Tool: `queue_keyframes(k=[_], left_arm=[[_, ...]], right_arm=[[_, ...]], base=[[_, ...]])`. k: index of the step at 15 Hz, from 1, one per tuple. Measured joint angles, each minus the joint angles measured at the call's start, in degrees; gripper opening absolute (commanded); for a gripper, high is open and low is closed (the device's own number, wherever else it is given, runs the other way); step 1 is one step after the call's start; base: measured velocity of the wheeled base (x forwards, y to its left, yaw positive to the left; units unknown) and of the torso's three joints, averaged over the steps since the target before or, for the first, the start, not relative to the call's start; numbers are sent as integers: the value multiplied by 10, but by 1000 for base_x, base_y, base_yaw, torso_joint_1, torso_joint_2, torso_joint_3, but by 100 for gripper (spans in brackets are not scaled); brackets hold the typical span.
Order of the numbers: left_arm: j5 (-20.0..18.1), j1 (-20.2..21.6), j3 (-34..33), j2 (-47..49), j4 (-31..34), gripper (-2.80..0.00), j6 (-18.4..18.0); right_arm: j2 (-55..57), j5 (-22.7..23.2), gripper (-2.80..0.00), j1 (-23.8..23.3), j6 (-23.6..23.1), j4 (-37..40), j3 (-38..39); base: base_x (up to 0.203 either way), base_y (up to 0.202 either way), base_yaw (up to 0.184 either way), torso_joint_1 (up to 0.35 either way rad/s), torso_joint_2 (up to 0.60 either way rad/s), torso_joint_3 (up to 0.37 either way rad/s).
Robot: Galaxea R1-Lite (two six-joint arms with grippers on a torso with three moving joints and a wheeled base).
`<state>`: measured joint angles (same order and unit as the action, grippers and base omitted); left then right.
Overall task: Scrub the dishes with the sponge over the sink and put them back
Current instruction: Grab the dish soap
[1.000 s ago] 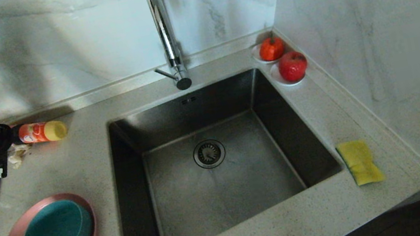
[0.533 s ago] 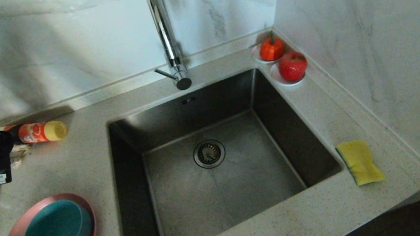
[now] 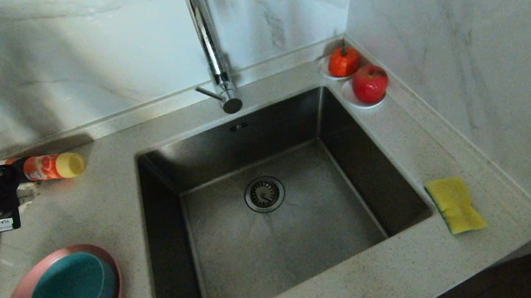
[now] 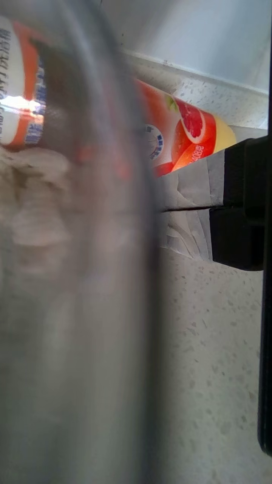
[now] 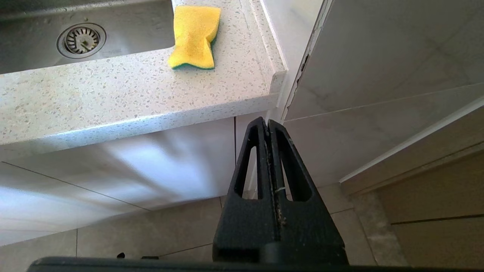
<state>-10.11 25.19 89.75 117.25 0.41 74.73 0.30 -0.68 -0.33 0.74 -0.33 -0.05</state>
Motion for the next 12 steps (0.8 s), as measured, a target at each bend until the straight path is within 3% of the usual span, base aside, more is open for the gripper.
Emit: queue_keyframes(k=[12], left_arm=[[-11, 4, 58, 13, -3, -280, -18]], right_arm=[[0, 0, -280, 0, 0, 0, 0]], base=[[0, 0, 0, 0, 0, 0]])
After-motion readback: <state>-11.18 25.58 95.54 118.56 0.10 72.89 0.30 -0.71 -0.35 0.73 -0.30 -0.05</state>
